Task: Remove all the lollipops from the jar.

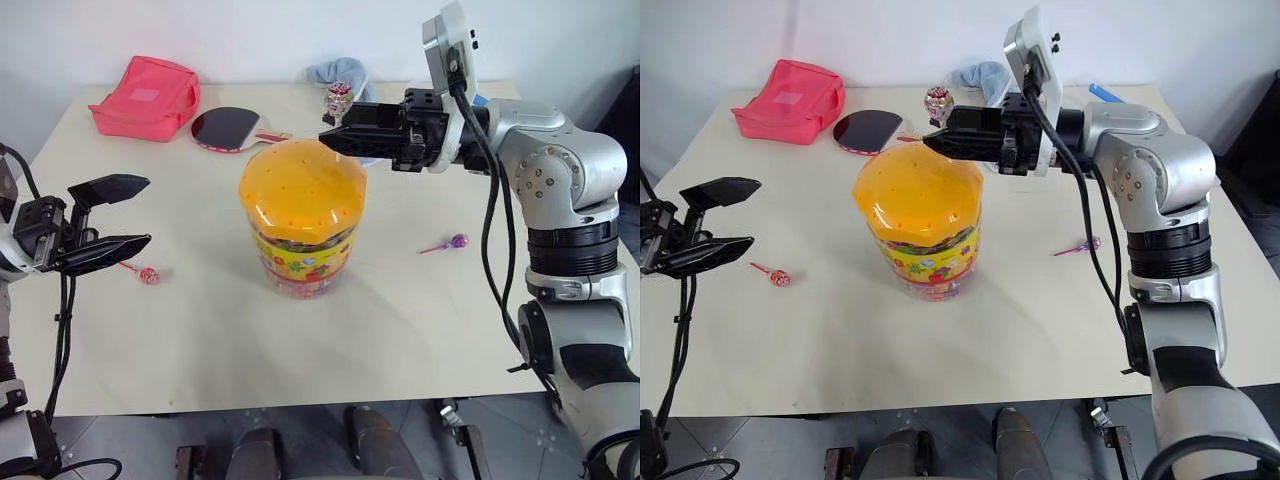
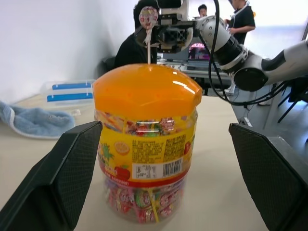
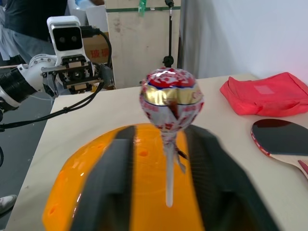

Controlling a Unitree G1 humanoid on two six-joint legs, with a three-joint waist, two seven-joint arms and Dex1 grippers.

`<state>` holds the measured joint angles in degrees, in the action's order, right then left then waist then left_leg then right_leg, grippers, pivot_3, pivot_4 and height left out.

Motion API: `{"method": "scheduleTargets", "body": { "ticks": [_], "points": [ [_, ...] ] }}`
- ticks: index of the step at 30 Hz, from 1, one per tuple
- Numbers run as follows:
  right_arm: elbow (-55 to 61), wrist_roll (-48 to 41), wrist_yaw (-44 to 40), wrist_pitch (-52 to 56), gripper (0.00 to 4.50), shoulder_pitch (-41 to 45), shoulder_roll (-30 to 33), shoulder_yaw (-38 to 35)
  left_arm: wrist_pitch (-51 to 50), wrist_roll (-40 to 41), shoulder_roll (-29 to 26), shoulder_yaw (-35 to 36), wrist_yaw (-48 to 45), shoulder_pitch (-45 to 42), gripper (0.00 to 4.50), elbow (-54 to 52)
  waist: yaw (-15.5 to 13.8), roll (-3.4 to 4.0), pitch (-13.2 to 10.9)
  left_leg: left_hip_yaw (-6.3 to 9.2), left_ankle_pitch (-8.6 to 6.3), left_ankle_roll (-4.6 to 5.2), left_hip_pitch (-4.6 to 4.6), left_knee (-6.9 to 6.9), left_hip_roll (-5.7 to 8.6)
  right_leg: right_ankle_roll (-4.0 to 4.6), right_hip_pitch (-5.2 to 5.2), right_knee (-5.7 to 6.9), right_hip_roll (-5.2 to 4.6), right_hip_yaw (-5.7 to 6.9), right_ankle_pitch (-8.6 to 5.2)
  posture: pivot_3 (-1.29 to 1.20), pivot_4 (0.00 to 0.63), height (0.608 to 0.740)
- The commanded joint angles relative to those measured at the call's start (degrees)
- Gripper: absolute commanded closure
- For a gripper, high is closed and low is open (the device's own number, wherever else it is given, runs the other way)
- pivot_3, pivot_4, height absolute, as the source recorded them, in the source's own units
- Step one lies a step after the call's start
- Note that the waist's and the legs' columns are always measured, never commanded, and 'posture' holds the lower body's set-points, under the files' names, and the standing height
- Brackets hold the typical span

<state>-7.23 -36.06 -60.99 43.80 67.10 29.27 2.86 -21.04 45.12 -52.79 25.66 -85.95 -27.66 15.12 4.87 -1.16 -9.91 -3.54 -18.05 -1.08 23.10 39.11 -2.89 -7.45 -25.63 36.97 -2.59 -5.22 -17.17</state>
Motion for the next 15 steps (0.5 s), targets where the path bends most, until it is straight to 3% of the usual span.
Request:
{"method": "scheduleTargets", "body": {
  "ticks": [1, 9, 15],
  "points": [
    [1.33, -0.2, -0.34, -1.29, 4.4, 2.44, -0.31, -1.49, 0.7, -0.41, -1.58, 0.68, -1.62, -0.23, 0.0, 0.04, 0.01, 0.0, 0.0, 0.0, 0.0, 0.0, 0.0, 0.0, 0.0, 0.0, 0.0, 0.0, 0.0, 0.0, 0.0, 0.0, 0.15, 0.74],
    [0.32, -0.2, 2.04, -2.18, 4.46, 6.0, -2.12, -4.36, 1.28, -1.34, -1.25, -0.2, -2.22, -0.44, 0.0, 1.04, 0.1, 0.01, -0.01, 0.0, 0.0, 0.0, 0.0, -0.01, -0.01, 0.0, 0.0, 0.0, 0.0, 0.01, 0.0, 0.0, 0.15, 0.74],
    [-0.89, 0.63, 4.7, -2.52, 4.46, 10.2, 0.03, -7.5, 1.58, -1.3, -1.12, -0.76, -2.7, -0.32, 0.0, 1.35, 0.08, 0.02, -0.01, 0.0, 0.0, -0.01, 0.0, -0.01, 0.01, 0.01, -0.01, 0.0, -0.06, 0.06, 0.0, 0.0, 0.15, 0.74]
  ]
}}
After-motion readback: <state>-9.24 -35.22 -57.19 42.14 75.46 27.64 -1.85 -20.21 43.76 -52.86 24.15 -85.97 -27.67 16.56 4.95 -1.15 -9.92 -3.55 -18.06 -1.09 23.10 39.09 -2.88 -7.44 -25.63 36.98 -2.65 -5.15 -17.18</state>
